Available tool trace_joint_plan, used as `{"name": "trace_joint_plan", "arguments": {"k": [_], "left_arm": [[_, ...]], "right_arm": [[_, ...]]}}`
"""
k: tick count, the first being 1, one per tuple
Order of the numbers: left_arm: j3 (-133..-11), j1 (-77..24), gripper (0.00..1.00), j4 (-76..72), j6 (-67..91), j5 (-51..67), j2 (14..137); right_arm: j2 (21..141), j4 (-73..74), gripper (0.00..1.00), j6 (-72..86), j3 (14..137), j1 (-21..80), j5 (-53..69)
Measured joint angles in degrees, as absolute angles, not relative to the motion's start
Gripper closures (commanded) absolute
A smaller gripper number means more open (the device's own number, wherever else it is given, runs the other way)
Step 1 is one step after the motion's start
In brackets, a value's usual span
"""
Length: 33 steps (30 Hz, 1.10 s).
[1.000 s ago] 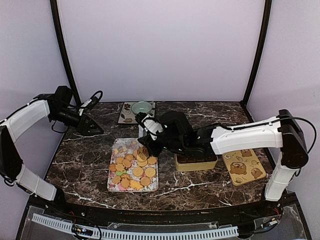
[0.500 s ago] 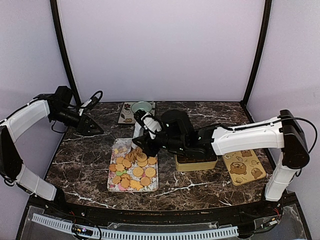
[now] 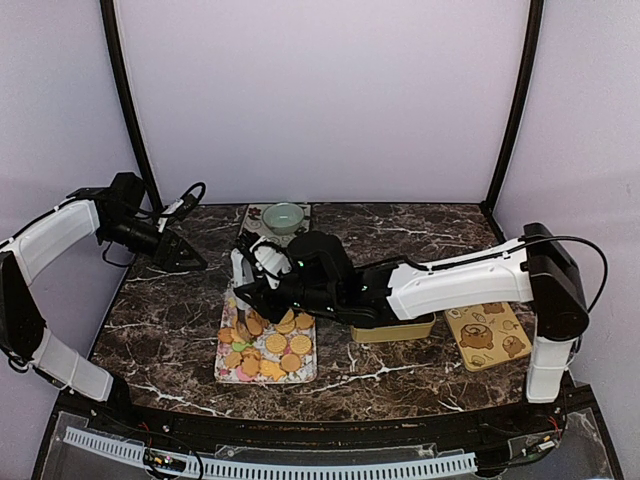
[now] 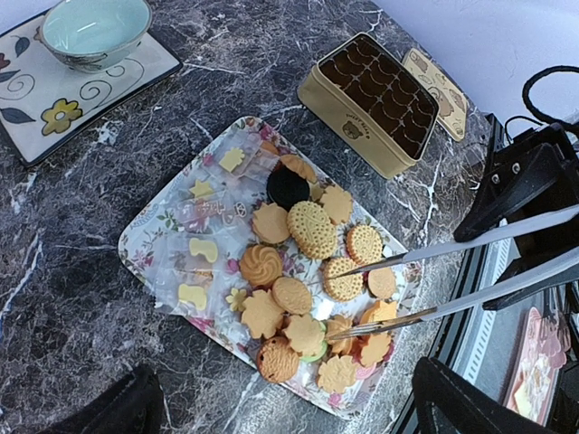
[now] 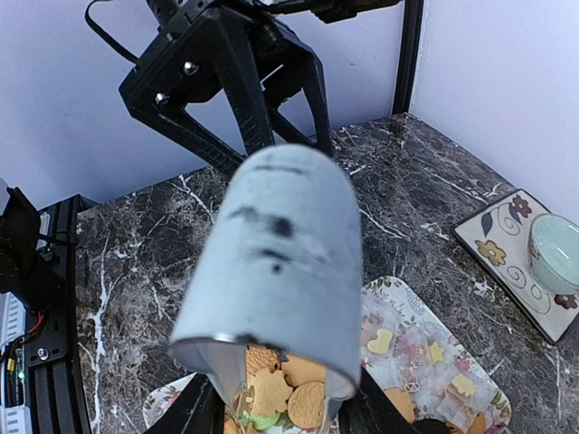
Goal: Pack the cookies
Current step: Pick up the fake cookies from the plate.
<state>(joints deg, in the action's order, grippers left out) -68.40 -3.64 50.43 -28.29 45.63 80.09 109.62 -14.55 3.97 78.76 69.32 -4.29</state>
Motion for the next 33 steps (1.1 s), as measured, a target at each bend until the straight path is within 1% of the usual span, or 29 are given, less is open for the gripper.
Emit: {"name": "trace_joint_plan", "arguments": {"k": [11,19,28,33], "left_arm": [[-68.3,-3.6,0.01,50.9,-28.6,45.6,80.1],[-68.1,-3.3,0.01,51.0,-29.1,45.6,79.9],[-68.1,-3.1,0.01,51.1,-29.4,45.6,79.9],[-68.1,-3.0,0.02,51.1,-29.4,45.6,79.9]], "right_arm": [[112.5,-19.7,0.62,0.8,79.4,69.9,-10.2],[114.7,-21.7,0.63,0.7,80.4,69.9,-10.5],[115.2,-21.9,0.69,0.3,80.5,70.6,-12.3],[114.9,-22.6,0.71,-0.5,77.9,71.2,-15.5]]}}
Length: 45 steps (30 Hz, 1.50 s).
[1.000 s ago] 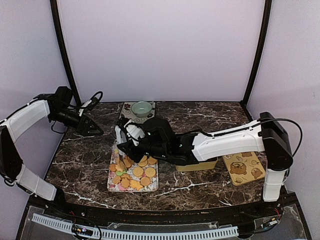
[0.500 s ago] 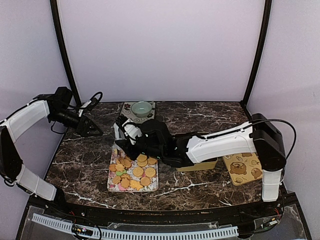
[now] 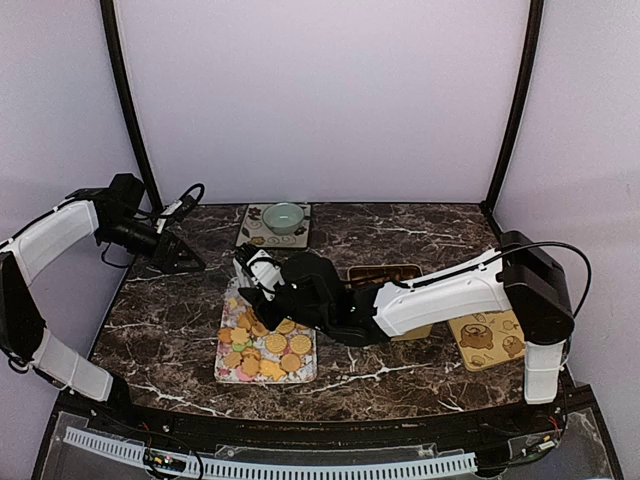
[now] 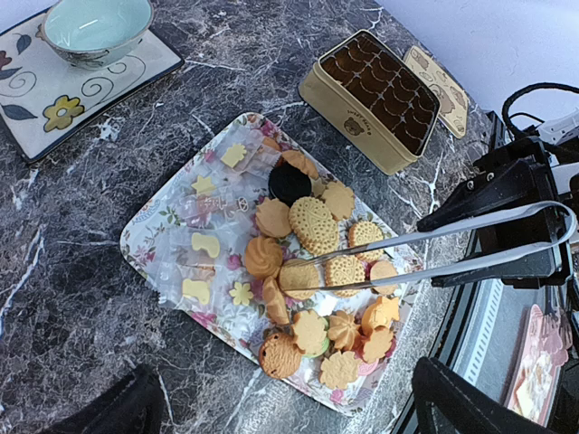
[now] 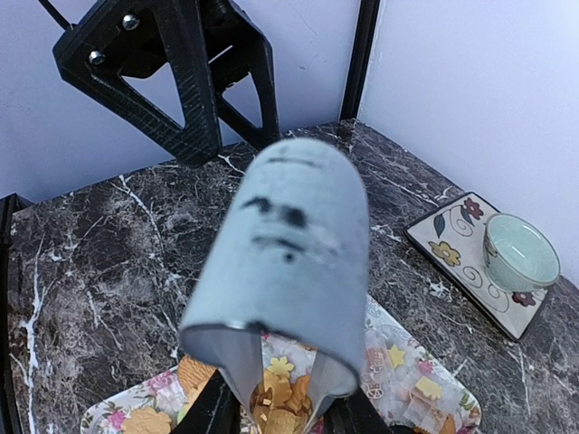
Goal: Pack the cookies
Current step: Pick up the fake cookies from the plate.
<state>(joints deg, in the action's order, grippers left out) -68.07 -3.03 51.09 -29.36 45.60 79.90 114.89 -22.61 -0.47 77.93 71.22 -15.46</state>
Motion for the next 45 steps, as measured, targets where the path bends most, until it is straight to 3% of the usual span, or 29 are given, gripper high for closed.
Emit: {"name": "trace_joint_plan", "arguments": {"k": [3,7,18,26,33,45], "left_arm": [[-68.1,-2.9,0.02,51.1,-29.4,45.6,79.9],[-68.1,-2.8,0.02,51.1,-29.3,45.8,79.9],[-68.1,-2.8,0.02,51.1,-29.3,46.1,79.9],[-68.1,-2.8,0.02,51.1,-29.4,46.1,79.9],[-68.1,-2.8,0.02,51.1,-29.5,46.1,79.9],[-68.1,-2.8,0.02,51.5,-29.6,46.4,79.9]], "right_arm": [[113.8,-23.4,0.72,-0.6,76.1,71.3,-16.6],[113.3,-23.1,0.58,-0.5,75.6,71.5,-17.7],[113.4,-22.9,0.55,-0.8,75.6,72.5,-17.1],[113.4,-22.7,0.59,0.1,75.5,72.5,-17.0],[113.4,-24.3,0.7,1.7,73.9,71.9,-16.7],[110.8,-22.0,0.72,0.7,73.6,71.3,-16.8]]}}
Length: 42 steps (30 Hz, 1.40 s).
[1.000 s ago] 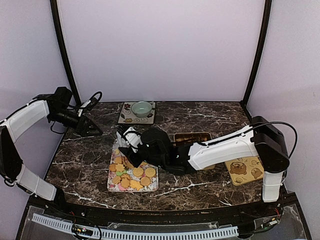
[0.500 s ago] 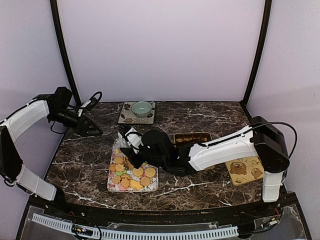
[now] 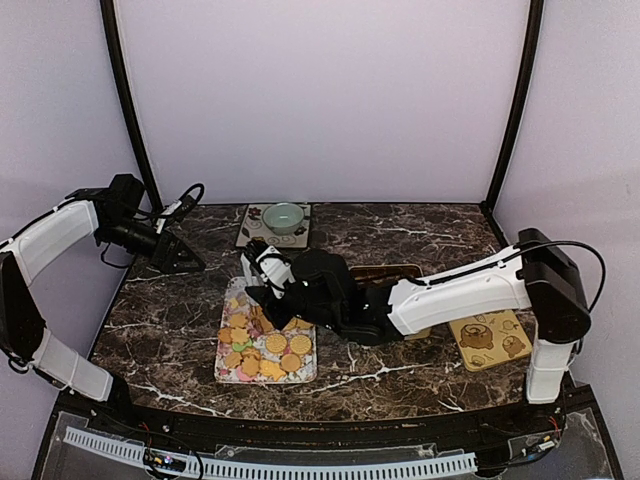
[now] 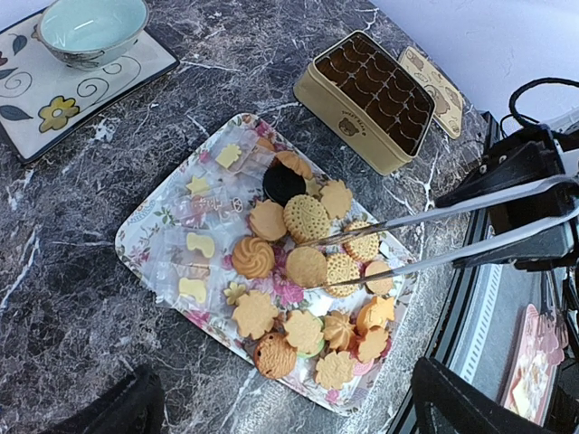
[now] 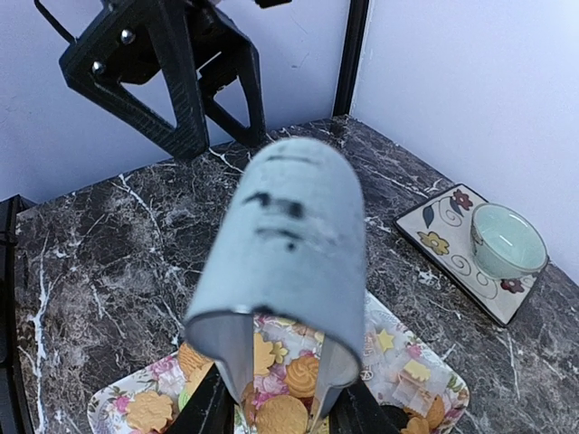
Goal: Pack the cookies
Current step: Pick up the fake cookies from the plate, then place the fake cookies in the empty pocket of the box.
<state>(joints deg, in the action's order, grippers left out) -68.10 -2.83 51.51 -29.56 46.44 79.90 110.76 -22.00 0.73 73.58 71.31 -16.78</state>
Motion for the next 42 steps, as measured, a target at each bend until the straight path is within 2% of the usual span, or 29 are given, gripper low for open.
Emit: {"name": "trace_joint_plan", "arguments": {"k": [9,19,25,36,42], "left_arm": [[-68.1,-2.8,0.02,51.6,-29.6,46.4,79.9],[-68.1,-2.8,0.02,51.6,-29.5,45.9,79.9],[-68.1,-2.8,0.02,51.6,-29.5,45.8,79.9],[-68.1,-2.8,0.02,51.6,-29.3,45.9,79.9],[-68.1,-2.8,0.02,51.6,-29.3,45.8,80.2]], "right_arm": [[95.3,-20.8,0.72,0.0,71.2,65.8,-16.8],[80.1,-18.7,0.72,-0.1,54.2,53.5,-20.0],[78.1,-15.9,0.72,-0.1,48.7,48.2,-20.4],[80.5,-16.8,0.71,-0.2,48.3,45.7,-18.7],[81.2,-17.6,0.61,-0.2,48.4,45.5,-18.1]]}}
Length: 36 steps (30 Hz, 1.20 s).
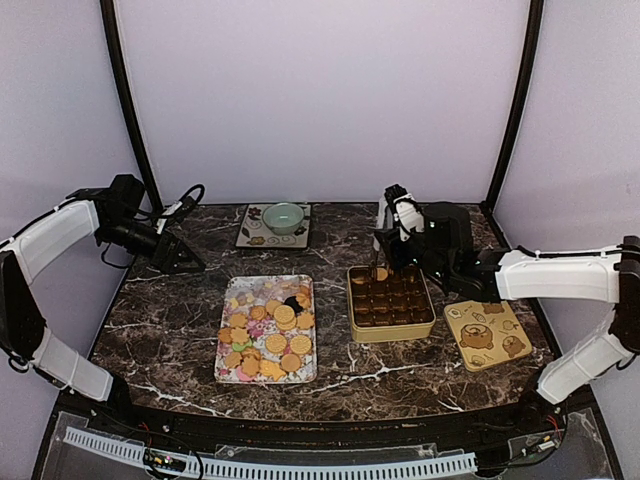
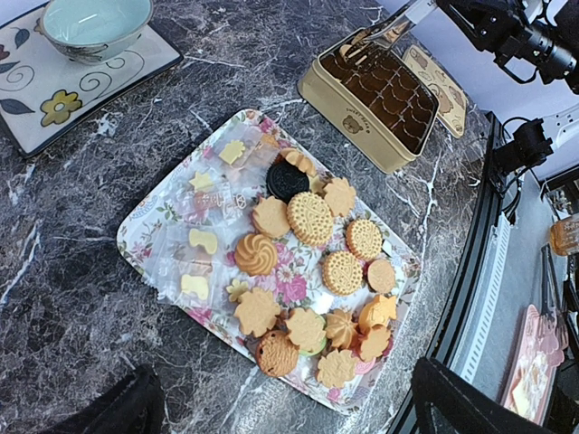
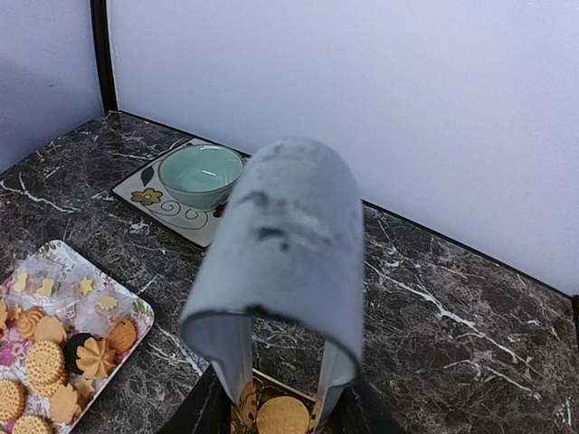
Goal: Pack the cookies
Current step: Place the fake cookies in the empty pocket of the box, then pick up the fake cookies from the plate.
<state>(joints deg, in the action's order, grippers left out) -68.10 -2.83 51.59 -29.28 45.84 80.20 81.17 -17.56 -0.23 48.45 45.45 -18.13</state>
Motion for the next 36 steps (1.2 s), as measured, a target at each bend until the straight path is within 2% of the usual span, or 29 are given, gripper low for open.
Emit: {"name": "trace_joint_plan", "arguments": {"k": [6,20,27,36], "left_arm": [[-68.1,-2.8,0.02,51.6,-29.3,45.9,80.3],[-68.1,-2.8,0.01,51.6,-29.3,45.9,80.4],[-68.1,-1.7,0.01,51.4,-28.1,44.9,80.6],[-68.0,2.4,0.01,50.8,-27.3,41.4,81.2]], "right_arm": [[81.6,-17.7,0.57,-0.2,48.7,45.3,-18.0],[80.6,-16.2,0.58,0.1,52.8,46.8,-15.3],[82.2,-17.1,0.58,0.7,60.4,58.6,-14.2],[99.8,-20.3,0.56,2.7,73.6,68.6,-9.2]]}}
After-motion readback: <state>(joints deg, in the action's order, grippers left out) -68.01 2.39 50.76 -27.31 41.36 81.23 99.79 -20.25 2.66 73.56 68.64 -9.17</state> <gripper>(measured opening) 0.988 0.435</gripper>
